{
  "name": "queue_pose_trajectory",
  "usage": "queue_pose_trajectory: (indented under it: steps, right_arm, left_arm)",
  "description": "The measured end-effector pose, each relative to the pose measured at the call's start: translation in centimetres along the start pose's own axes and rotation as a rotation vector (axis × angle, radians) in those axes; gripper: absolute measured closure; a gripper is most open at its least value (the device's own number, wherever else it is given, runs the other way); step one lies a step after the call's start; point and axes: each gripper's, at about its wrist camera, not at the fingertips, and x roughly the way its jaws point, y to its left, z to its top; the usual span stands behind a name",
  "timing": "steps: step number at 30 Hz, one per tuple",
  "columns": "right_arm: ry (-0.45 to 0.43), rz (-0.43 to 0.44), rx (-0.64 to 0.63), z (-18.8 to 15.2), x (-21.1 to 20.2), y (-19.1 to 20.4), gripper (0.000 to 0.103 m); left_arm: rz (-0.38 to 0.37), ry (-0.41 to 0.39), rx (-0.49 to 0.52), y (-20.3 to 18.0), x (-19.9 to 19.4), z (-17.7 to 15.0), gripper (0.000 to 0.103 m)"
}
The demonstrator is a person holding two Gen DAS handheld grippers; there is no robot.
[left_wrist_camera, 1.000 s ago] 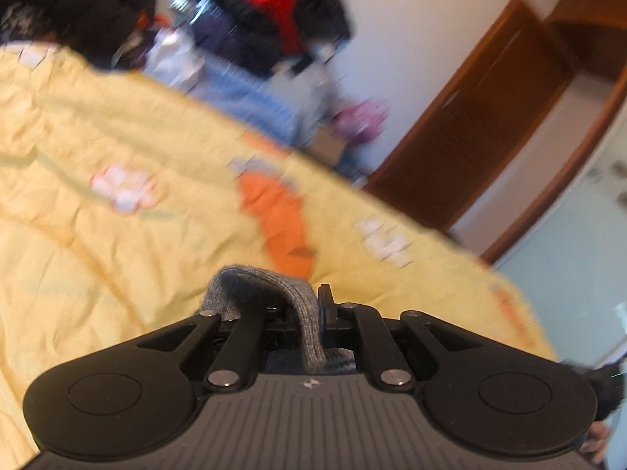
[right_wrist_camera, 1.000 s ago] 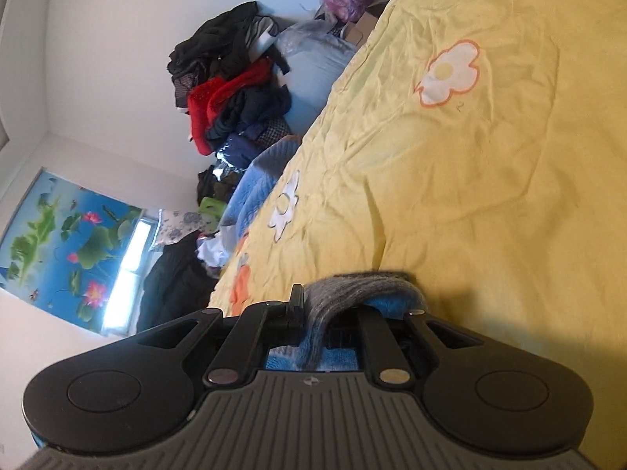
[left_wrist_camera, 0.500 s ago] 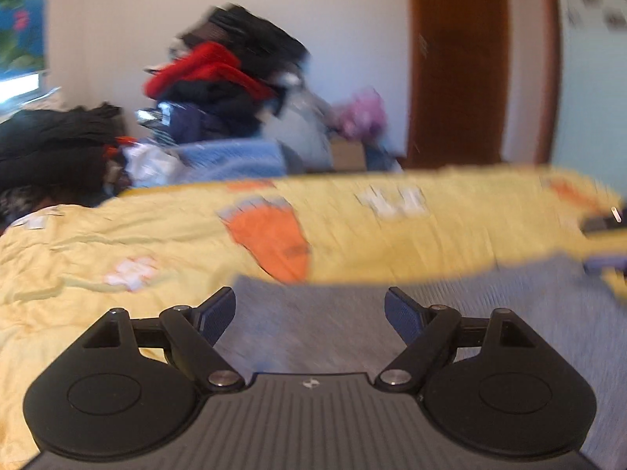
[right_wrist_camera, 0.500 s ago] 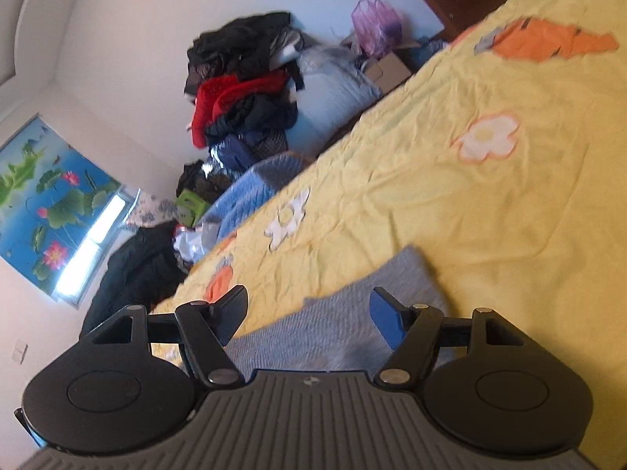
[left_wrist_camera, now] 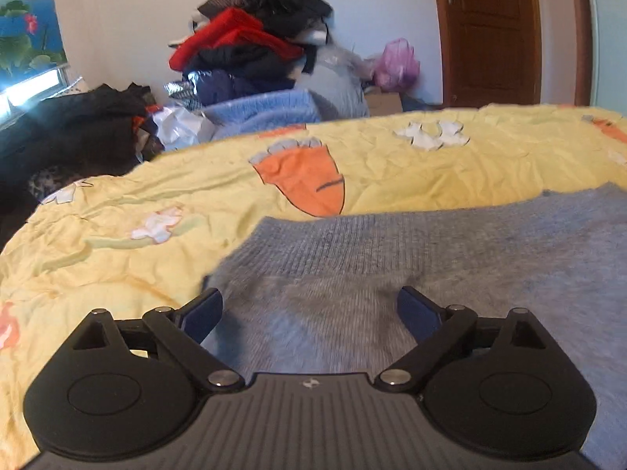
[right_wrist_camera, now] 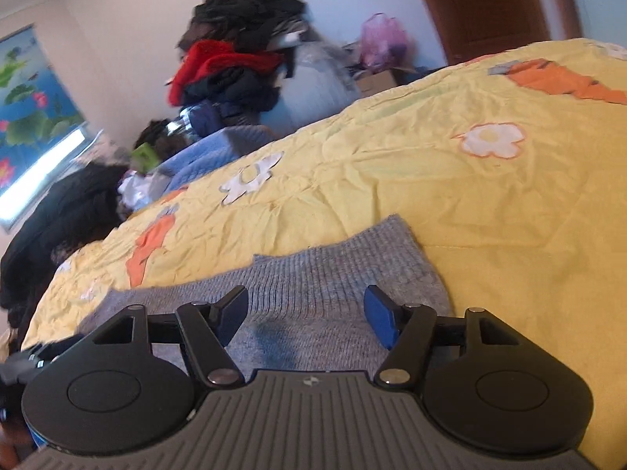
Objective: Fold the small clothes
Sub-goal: 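Open both grippers and lift them off the folded sweater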
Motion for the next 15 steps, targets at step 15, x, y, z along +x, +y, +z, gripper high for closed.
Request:
queue_pose_trajectory:
  steps: [15]
  right_arm:
    - [0.04,-0.012,-0.112,-3.0,-3.4,2.8,0.025]
  left_arm:
    - [-0.144,0.089,-0.137,1.9,-4.0,-3.0,0.004]
